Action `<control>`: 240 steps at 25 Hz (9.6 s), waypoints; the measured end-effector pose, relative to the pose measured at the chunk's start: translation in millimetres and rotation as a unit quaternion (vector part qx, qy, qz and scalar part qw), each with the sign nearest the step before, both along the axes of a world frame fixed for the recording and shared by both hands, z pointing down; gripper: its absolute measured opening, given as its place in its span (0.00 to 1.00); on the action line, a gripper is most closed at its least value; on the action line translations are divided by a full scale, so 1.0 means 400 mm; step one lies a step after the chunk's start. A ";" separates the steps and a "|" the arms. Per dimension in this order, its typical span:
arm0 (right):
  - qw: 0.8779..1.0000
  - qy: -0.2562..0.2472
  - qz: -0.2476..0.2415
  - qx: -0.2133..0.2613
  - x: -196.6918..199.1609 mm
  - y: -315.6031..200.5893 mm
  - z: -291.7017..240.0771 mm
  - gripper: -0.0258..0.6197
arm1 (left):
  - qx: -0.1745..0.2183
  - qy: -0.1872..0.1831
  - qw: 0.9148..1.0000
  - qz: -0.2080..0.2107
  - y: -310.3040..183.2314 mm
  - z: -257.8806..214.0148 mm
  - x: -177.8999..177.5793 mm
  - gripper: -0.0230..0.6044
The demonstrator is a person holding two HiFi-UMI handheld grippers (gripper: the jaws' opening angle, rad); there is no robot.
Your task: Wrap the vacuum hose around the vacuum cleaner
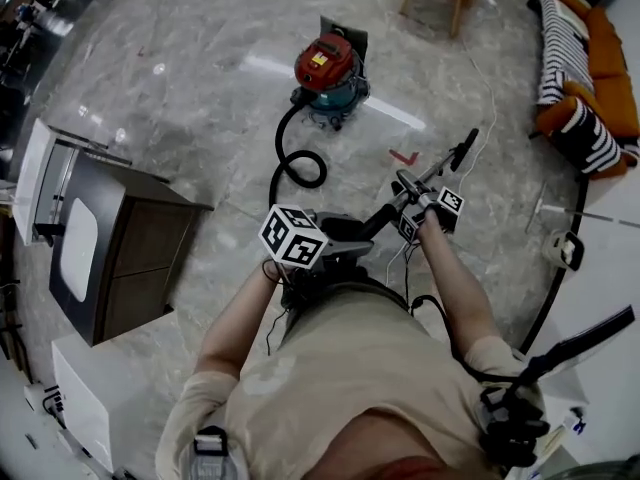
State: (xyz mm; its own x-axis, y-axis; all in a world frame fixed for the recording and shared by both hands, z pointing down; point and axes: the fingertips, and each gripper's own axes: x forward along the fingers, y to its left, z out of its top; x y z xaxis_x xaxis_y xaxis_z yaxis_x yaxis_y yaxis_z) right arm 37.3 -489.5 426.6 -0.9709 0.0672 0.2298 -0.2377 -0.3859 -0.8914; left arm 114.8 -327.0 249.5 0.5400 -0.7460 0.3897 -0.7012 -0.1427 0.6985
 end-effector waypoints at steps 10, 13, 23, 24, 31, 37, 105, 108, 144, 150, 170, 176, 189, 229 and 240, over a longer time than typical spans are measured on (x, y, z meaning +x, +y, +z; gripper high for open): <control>0.998 0.038 -0.024 0.049 -0.185 -0.285 -0.010 0.30 | 0.053 0.029 0.998 0.009 -0.250 0.006 -0.205 0.38; 0.997 0.045 -0.033 0.057 -0.234 -0.344 -0.031 0.30 | 0.064 0.036 0.997 0.009 -0.304 -0.003 -0.262 0.38; 0.995 0.033 -0.085 0.038 -0.420 -0.519 0.002 0.31 | 0.050 -0.028 0.998 -0.032 -0.508 0.008 -0.418 0.38; 0.995 0.029 -0.092 0.030 -0.443 -0.538 0.015 0.31 | 0.044 -0.038 0.998 -0.038 -0.536 0.015 -0.434 0.38; 0.985 0.026 -0.168 -0.017 -0.574 -0.715 0.081 0.31 | 0.014 -0.019 0.993 -0.113 -0.798 0.025 -0.491 0.38; 0.965 0.010 -0.259 -0.039 -0.702 -0.800 0.073 0.31 | -0.006 -0.015 0.979 -0.203 -0.970 0.009 -0.555 0.38; 0.628 0.025 -0.775 0.066 -2.202 -1.079 0.009 0.35 | -0.160 -0.014 0.675 -0.720 -1.256 0.105 -1.351 0.38; 0.585 0.021 -0.804 0.098 -2.266 -1.104 0.013 0.35 | -0.168 -0.004 0.665 -0.727 -1.245 0.115 -1.340 0.38; 0.184 0.016 -0.957 0.222 -2.008 -1.190 0.121 0.37 | -0.195 -0.008 0.742 -0.641 -1.222 0.305 -1.402 0.38; 0.161 0.024 -0.962 0.219 -1.943 -1.071 0.022 0.37 | -0.188 -0.094 0.782 -0.587 -1.095 0.322 -1.487 0.38; 0.061 -0.039 -0.985 0.155 -1.866 -0.969 -0.123 0.37 | -0.277 -0.516 0.742 -0.328 -1.220 0.314 -2.183 0.38; 0.008 -0.093 -0.990 0.110 -1.912 -0.984 -0.166 0.37 | -0.328 -0.572 0.721 -0.211 -1.256 0.389 -2.307 0.38; -0.091 -0.150 -0.981 0.083 -1.887 -0.913 -0.225 0.38 | -0.443 -0.553 0.684 -0.174 -1.136 0.461 -2.359 0.27; 0.006 -0.231 -0.962 0.144 -1.688 -0.366 -0.176 0.72 | -0.359 -0.340 0.864 -0.099 -0.731 0.563 -1.852 0.22; 0.270 -0.424 -0.791 0.348 -2.204 -0.298 -0.494 0.72 | -0.401 -0.248 0.872 -0.129 -0.717 0.621 -1.825 0.22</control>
